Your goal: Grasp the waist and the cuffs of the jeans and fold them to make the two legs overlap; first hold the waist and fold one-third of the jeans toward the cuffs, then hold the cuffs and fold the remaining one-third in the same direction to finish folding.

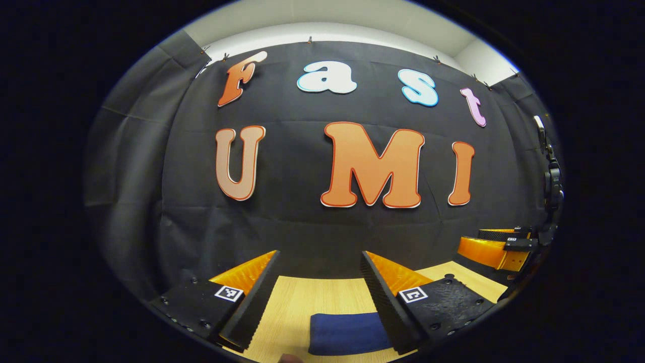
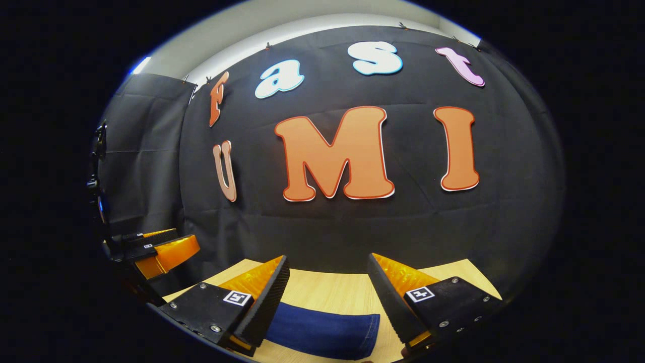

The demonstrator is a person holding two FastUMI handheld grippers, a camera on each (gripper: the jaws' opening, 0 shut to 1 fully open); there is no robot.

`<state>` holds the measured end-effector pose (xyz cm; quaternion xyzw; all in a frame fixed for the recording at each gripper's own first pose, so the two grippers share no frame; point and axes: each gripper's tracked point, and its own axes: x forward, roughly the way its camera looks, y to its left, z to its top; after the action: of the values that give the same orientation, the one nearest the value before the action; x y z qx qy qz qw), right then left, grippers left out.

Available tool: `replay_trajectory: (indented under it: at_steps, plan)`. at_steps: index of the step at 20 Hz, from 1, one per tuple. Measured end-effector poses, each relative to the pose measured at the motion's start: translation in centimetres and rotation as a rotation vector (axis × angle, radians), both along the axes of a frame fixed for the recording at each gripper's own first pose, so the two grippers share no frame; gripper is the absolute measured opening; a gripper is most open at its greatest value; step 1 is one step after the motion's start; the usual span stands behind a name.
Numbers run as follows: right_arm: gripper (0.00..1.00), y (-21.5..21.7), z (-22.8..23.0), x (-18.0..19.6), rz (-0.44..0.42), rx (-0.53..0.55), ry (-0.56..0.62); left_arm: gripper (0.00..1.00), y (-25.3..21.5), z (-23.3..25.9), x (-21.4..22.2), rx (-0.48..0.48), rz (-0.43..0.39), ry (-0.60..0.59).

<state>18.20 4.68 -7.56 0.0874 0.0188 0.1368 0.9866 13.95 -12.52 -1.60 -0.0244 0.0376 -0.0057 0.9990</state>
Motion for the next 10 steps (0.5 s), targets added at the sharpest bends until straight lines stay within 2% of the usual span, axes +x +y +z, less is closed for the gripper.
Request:
replay_trajectory:
  at_steps: [3, 4, 7, 10]
  plan:
    - [0.96, 1.0, 0.7, -0.1, 0.008, 0.013, -0.019, 0.94, 0.4, -0.2, -0.1, -0.021, -0.01, -0.006]
    - [0.96, 1.1, 0.7, -0.2, 0.007, 0.019, -0.022, 0.96, 0.4, -0.3, -0.1, -0.021, -0.007, -0.005]
    - [0.96, 1.6, 0.9, -0.3, 0.008, 0.017, -0.036, 0.96, 0.0, -0.8, 0.1, -0.034, -0.047, 0.005]
    - [0.95, 2.3, 0.6, -0.6, 0.027, -0.001, -0.04, 0.96, 0.2, -0.6, 0.2, -0.051, -0.054, -0.003]
